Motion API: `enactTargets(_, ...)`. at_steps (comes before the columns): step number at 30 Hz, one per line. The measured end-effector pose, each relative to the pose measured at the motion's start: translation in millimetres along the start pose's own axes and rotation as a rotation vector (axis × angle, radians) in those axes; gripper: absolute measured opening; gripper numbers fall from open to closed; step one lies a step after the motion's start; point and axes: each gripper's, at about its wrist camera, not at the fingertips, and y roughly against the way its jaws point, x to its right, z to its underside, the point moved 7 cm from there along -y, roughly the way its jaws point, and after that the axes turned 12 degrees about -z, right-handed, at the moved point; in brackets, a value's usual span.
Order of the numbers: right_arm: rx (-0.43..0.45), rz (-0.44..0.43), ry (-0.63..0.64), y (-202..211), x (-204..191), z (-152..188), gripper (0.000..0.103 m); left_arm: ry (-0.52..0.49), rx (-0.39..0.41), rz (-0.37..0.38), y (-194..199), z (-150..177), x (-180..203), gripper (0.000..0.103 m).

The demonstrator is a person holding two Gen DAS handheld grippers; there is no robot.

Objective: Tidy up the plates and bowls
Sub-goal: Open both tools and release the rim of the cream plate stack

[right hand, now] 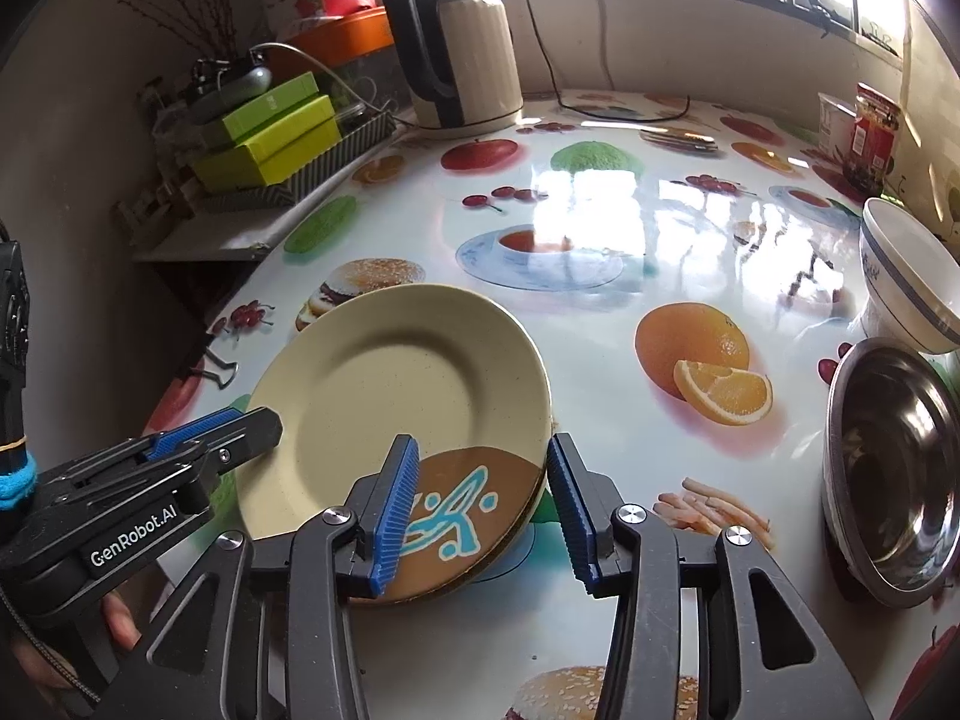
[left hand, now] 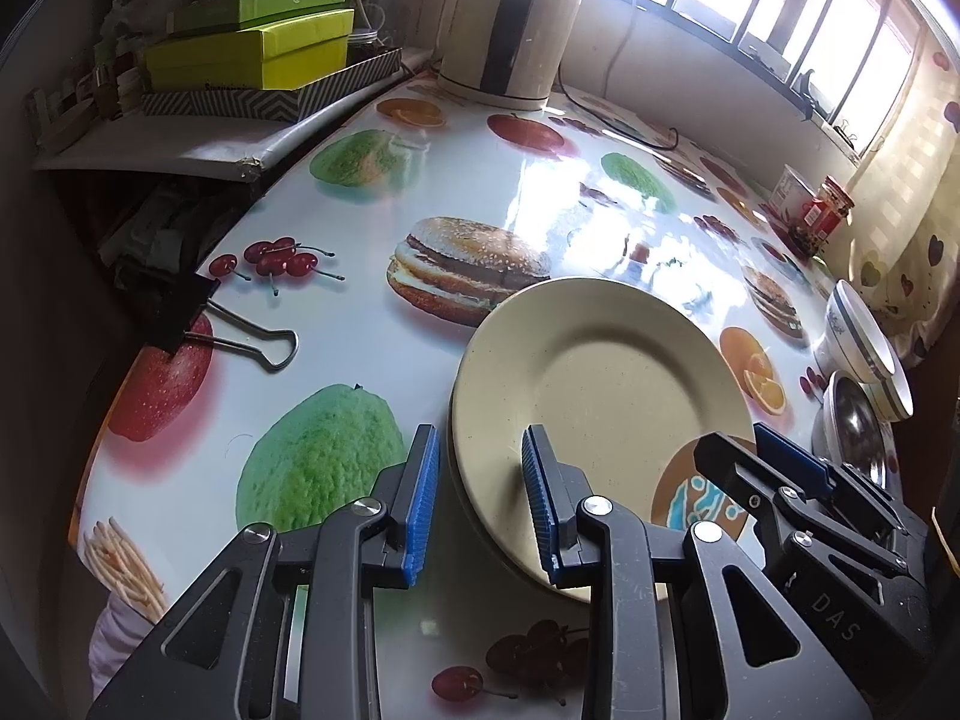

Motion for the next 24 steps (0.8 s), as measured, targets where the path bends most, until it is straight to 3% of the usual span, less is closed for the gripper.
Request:
enactTargets(10,-0.004,-0.028,-0.061,-0.9,9.7,3.8,0.047,0.036,-0.021,0.03,-4.2,2.0,-8.8,0.038)
enactTargets(18,-0.019,-0.058,-0.077,-9.3,9.4,5.7,0.047,0.063,-0.076,0.121,-14.2,4.2,0.4,0.041)
enactTargets(24,-0.014,-0.079,-0.098,-12.5,14.3,2.0,0.047,0.059,-0.07,0.111,-16.9,-1.7,3.6,0.041)
